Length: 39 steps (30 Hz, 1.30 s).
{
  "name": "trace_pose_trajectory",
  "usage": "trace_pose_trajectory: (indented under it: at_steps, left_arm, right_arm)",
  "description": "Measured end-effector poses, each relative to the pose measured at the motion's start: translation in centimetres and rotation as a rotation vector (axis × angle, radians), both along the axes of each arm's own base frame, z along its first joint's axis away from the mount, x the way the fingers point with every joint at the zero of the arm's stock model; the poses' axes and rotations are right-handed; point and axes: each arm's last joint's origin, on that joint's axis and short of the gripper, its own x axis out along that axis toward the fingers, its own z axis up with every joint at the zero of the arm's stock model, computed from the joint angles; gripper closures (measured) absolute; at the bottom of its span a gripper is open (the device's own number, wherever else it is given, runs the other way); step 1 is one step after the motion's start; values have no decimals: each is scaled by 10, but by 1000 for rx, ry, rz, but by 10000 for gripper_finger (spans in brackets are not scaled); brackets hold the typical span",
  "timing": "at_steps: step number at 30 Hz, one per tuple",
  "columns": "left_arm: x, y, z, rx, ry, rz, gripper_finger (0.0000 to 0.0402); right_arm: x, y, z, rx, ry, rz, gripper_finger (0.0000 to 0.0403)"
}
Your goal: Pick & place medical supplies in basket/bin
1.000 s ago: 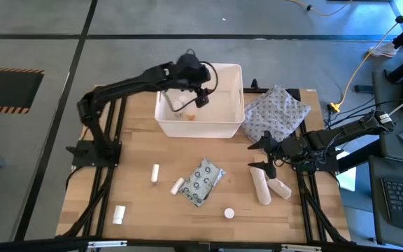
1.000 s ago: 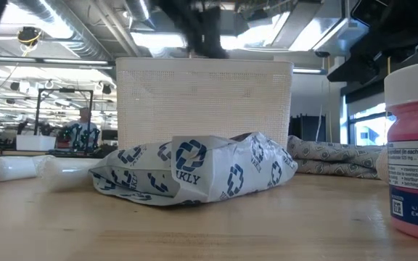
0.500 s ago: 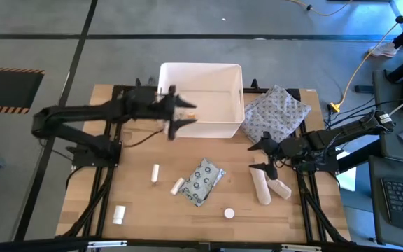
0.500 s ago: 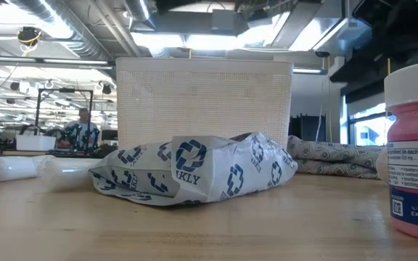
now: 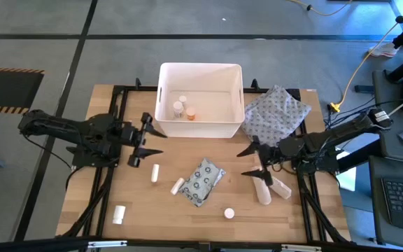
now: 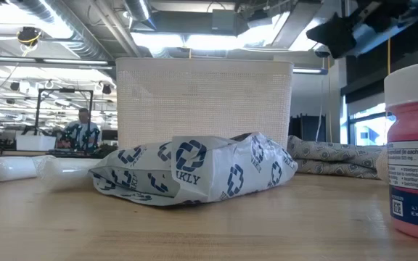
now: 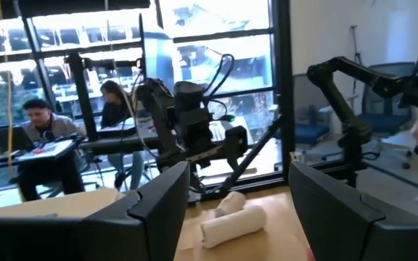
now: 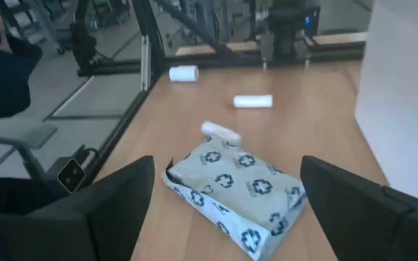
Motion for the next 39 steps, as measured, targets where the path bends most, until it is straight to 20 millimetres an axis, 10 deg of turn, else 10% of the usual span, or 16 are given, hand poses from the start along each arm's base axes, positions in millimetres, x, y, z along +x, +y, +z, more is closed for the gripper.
trace_pose_trajectory:
  at_steps: [12, 24, 39]
  left_arm:
    - [-8, -10, -8, -54, 14, -61, 171]
    - [-7, -10, -12, -63, 50, -61, 171]
    - [-6, -7, -22, -52, 158, 30, 171]
  right_arm:
    - [77, 80, 9, -151, 311, 161, 56]
    - [112, 152, -2, -196, 707, 61, 56]
    - [120, 169, -31, -100, 891, -54, 56]
